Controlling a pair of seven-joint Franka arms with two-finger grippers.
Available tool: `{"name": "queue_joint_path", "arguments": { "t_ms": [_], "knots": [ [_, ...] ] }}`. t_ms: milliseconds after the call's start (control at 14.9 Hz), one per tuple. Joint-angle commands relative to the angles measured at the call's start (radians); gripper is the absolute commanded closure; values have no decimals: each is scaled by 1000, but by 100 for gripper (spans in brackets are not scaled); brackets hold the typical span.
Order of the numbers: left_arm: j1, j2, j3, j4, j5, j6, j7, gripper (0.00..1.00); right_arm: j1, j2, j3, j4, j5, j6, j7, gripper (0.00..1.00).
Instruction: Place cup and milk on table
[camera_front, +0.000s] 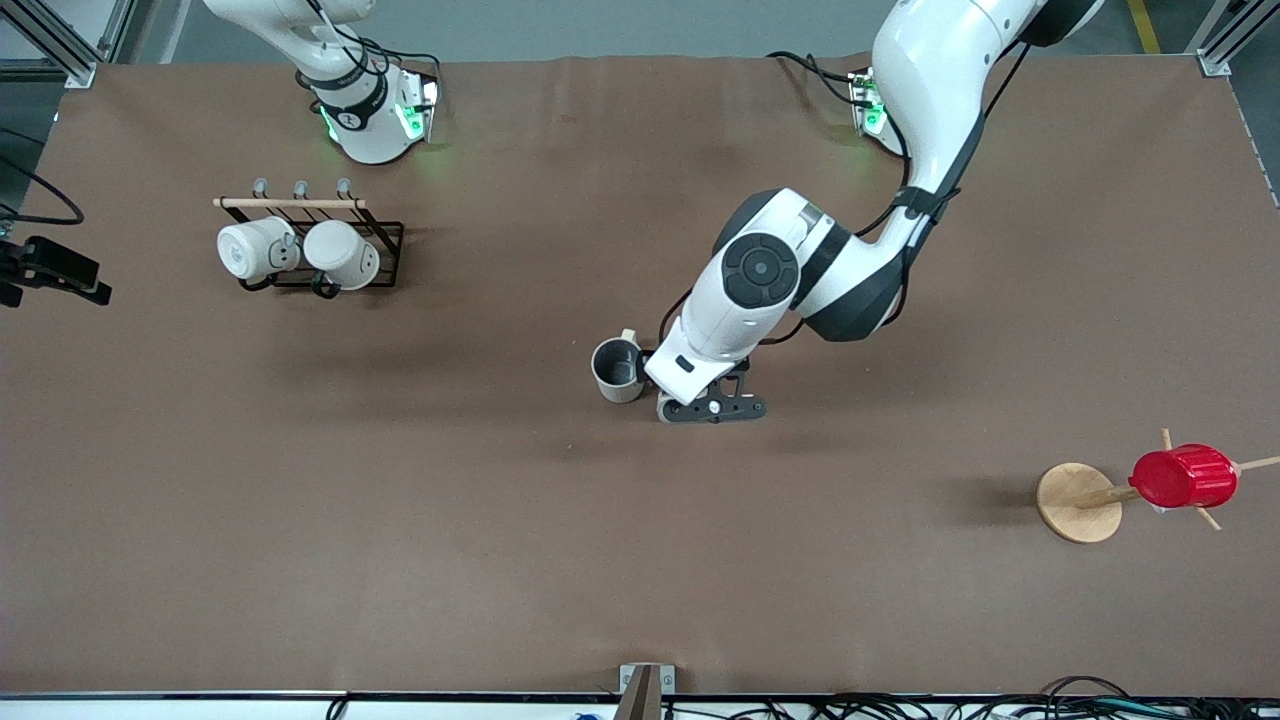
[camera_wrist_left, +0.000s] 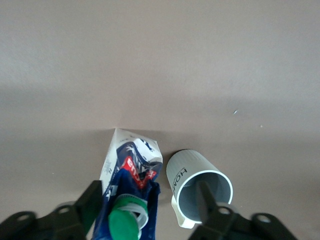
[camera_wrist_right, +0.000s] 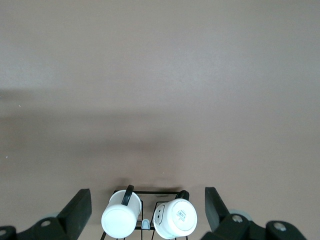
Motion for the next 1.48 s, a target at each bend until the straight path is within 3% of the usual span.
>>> {"name": "queue_joint_path", "arguments": {
  "t_ms": [0, 604, 1006, 1409],
  "knots": [
    [41, -77, 7, -40, 24, -22, 13, 0, -1, -9, 3, -10, 1, 5, 3, 0],
    [251, -341, -1, -267, 21, -53, 285, 0, -1, -6, 3, -15, 2, 5, 4, 0],
    [363, -439, -1, -268, 18, -159, 472, 0, -1, -8, 3, -15, 2, 4, 4, 0],
    [399, -458, 1, -258, 17, -162, 544, 0, 1, -9, 3, -15, 8, 4, 6, 0]
  ]
}}
